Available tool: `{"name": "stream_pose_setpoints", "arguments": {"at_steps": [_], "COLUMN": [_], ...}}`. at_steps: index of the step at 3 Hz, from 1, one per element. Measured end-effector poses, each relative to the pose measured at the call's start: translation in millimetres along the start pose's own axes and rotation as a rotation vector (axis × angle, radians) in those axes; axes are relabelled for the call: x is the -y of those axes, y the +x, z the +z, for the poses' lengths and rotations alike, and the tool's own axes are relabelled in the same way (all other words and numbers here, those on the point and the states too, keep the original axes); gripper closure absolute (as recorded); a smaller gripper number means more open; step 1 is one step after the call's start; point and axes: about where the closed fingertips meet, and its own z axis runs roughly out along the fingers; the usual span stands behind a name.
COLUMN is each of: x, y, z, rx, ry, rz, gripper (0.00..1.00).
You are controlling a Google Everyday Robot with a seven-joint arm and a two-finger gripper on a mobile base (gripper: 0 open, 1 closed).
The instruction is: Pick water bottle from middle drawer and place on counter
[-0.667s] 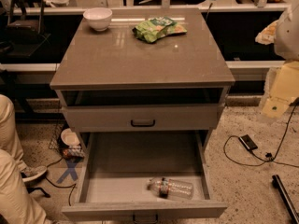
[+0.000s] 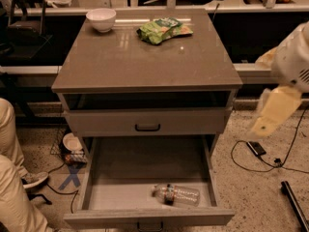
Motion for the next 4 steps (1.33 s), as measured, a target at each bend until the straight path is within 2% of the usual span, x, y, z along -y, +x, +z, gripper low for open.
{"name": "stream_pose_setpoints", "arguments": {"at_steps": [1, 2, 3, 4], "x": [-15.2, -15.2, -17.1, -22.3], "y": [-3.6, -3.6, 3.8, 24.5], "z": [63.4, 63.4, 84.6, 140.2], "rx": [0.115, 0.115, 0.068, 0.035], "ry": [-0.084, -0.084, -0.086, -0.113], "rz": [0.081, 0.081, 0.103, 0.137], "gripper": [0.00, 0.00, 0.00, 0.00]}}
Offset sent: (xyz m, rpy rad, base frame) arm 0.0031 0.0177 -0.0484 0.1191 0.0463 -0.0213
